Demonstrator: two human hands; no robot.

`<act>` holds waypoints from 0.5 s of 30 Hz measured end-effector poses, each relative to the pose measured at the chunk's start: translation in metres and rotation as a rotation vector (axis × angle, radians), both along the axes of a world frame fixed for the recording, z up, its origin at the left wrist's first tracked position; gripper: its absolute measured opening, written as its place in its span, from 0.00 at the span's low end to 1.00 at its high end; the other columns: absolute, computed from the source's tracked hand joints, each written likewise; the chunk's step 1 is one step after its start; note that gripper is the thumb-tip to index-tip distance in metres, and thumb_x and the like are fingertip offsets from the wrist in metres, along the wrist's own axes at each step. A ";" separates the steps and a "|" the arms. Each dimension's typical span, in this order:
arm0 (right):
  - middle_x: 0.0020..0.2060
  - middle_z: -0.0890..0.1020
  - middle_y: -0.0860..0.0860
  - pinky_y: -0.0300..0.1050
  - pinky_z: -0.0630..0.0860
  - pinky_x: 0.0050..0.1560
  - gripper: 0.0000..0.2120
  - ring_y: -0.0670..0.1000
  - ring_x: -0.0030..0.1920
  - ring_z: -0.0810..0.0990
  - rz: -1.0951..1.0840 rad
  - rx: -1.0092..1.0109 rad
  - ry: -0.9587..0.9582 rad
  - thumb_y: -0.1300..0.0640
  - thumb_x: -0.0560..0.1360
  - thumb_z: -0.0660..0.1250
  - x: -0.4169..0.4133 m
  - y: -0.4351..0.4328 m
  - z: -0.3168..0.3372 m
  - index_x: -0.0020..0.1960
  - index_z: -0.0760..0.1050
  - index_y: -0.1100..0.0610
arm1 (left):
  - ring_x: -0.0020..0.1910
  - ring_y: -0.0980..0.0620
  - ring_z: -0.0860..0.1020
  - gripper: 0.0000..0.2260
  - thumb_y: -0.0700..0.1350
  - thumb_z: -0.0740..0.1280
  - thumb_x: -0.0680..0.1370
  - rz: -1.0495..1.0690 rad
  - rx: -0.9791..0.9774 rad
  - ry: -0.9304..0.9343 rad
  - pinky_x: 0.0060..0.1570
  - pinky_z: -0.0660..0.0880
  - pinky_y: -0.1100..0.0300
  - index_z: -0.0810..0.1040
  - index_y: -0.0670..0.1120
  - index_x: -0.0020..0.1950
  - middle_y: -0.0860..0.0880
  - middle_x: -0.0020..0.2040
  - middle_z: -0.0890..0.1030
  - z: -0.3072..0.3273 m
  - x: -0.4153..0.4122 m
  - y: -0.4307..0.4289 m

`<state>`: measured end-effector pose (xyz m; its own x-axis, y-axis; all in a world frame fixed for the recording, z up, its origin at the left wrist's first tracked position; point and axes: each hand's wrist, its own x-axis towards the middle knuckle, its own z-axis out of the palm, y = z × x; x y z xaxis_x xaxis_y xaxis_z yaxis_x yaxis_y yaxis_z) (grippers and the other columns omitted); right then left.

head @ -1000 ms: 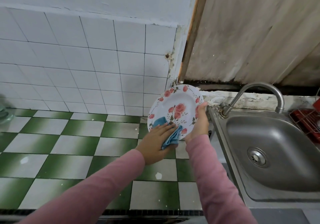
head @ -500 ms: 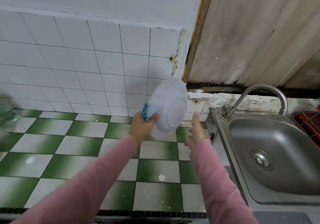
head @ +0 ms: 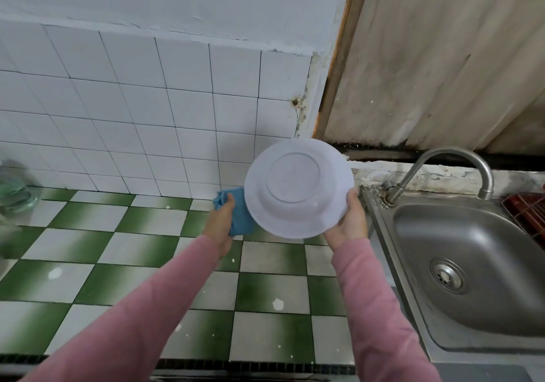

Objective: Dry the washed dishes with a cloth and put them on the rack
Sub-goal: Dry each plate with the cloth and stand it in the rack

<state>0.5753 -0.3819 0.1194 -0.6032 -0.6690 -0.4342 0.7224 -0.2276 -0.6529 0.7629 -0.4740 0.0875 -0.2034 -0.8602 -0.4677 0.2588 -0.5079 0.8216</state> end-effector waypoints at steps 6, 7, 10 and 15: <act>0.56 0.82 0.49 0.53 0.77 0.58 0.15 0.54 0.57 0.80 0.145 0.148 0.324 0.43 0.81 0.61 0.035 0.000 0.016 0.62 0.77 0.49 | 0.66 0.37 0.72 0.23 0.58 0.56 0.83 -0.005 -0.448 -0.275 0.64 0.72 0.44 0.68 0.44 0.71 0.39 0.65 0.75 0.019 -0.022 0.017; 0.58 0.83 0.51 0.56 0.76 0.63 0.16 0.56 0.59 0.80 0.169 0.146 0.350 0.44 0.81 0.62 0.044 -0.004 0.015 0.63 0.78 0.51 | 0.69 0.35 0.70 0.26 0.59 0.56 0.82 -0.087 -0.572 -0.254 0.68 0.69 0.40 0.67 0.44 0.74 0.37 0.68 0.73 0.022 -0.028 0.020; 0.56 0.84 0.57 0.55 0.79 0.61 0.16 0.57 0.57 0.82 0.225 0.091 0.351 0.50 0.83 0.59 0.067 -0.015 0.019 0.61 0.80 0.57 | 0.80 0.51 0.51 0.26 0.59 0.54 0.81 -0.358 -1.019 -0.371 0.78 0.48 0.49 0.59 0.53 0.79 0.54 0.79 0.58 0.020 -0.048 0.028; 0.54 0.84 0.57 0.53 0.79 0.60 0.16 0.57 0.56 0.82 0.226 0.030 0.373 0.51 0.85 0.57 0.070 -0.012 0.019 0.57 0.81 0.56 | 0.79 0.52 0.53 0.25 0.54 0.47 0.84 -0.331 -1.073 -0.536 0.79 0.48 0.51 0.58 0.46 0.79 0.49 0.79 0.59 0.027 -0.054 0.003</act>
<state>0.6449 -0.3942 0.1387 -0.5621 -0.7929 -0.2354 0.4652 -0.0677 -0.8826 0.7085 -0.4708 0.1143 -0.4839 -0.8026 0.3489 -0.2492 0.5086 0.8242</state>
